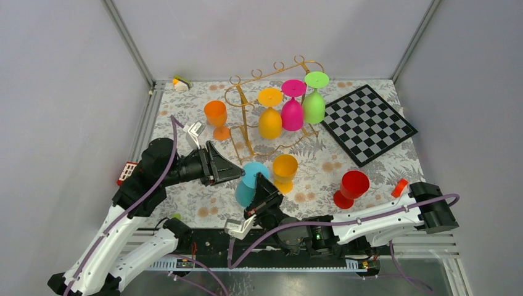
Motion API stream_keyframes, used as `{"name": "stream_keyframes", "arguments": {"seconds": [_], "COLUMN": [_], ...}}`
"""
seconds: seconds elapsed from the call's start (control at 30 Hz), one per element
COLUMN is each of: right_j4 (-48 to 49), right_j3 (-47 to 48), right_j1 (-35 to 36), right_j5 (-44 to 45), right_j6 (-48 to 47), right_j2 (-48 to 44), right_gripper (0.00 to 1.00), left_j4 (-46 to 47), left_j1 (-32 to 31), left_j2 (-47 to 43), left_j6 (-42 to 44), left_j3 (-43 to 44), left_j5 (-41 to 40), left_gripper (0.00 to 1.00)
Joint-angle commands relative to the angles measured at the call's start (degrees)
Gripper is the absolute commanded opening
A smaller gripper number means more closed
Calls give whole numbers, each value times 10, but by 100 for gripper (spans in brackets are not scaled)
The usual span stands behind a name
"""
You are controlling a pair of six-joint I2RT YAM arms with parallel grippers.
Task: Place the wine glass upside down on the wine glass rack
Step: Turn the wine glass upside down at the wine rack.
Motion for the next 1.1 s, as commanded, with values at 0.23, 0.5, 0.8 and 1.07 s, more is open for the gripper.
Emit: {"name": "stream_keyframes", "arguments": {"seconds": [0.23,0.5,0.8,1.07], "right_j4": [25,26,-10,-34], "right_j3": [14,9,16,11], "right_j1": [6,6,6,3], "right_j5": [14,10,2,3], "right_j6": [-6,4,47,106], "right_j2": [13,15,12,7], "right_gripper": [0,0,61,100], "left_j4": [38,40,16,-49], "left_j1": [-36,-40,-40,-40], "left_j2": [24,19,-3,-21], "left_j6": [0,4,20,59], "left_j3": [17,6,5,21], "left_j5": [11,-3,-54,-149], "left_gripper": [28,0,0,0]}}
